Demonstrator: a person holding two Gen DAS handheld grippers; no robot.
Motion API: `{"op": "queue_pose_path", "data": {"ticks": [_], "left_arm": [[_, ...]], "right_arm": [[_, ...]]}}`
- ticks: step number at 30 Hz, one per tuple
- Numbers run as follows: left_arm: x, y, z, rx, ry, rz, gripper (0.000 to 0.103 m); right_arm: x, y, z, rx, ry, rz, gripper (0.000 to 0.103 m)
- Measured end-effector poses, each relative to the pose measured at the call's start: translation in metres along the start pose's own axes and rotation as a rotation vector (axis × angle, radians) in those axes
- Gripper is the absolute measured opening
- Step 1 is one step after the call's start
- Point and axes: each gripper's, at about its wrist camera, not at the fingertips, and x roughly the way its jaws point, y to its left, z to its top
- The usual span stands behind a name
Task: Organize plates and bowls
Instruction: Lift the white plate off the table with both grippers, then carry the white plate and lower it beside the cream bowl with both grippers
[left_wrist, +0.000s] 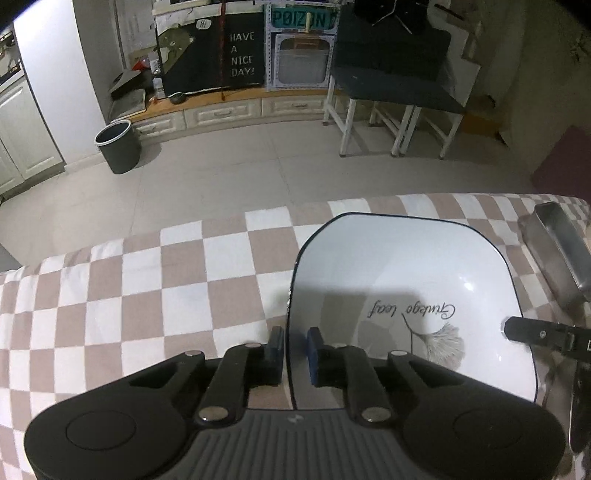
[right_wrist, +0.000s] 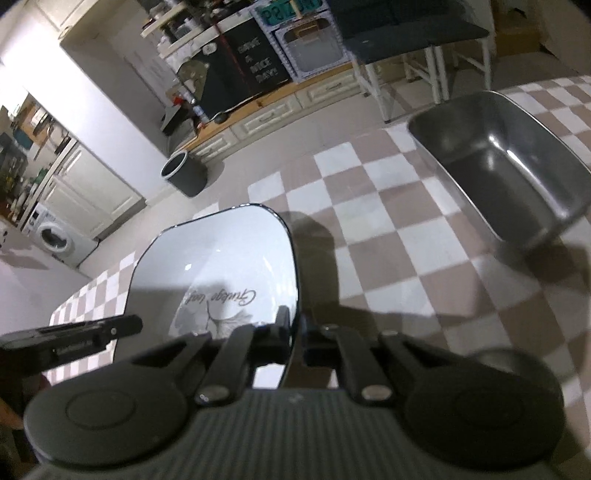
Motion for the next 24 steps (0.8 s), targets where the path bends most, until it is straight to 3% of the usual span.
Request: {"op": "queue_pose_path", "data": {"ticks": [5, 9, 16, 24], "left_arm": [[0.008, 0.0, -0.004, -0.022, -0.015, -0.027, 0.021], [0.007, 0.0, -0.013, 0.011, -0.06, -0.037, 0.02], [-0.002, -0.007, -0.028, -0.056, -0.122, -0.02, 0.019], [-0.053, -0.025, -0.037, -0.078, -0.201, -0.033, 0.019]], "right_arm": [[0.026, -0.009, 0.009, 0.017, 0.089, 0.058, 0.018], [0.031, -0.008, 0.011, 0.05, 0.047, 0.096, 0.014], [0.027, -0.004, 0.005, -0.038, 0.01, 0.092, 0.013], [-0.018, -0.001, 0.006, -0.095, -0.088, 0.109, 0.013]]}}
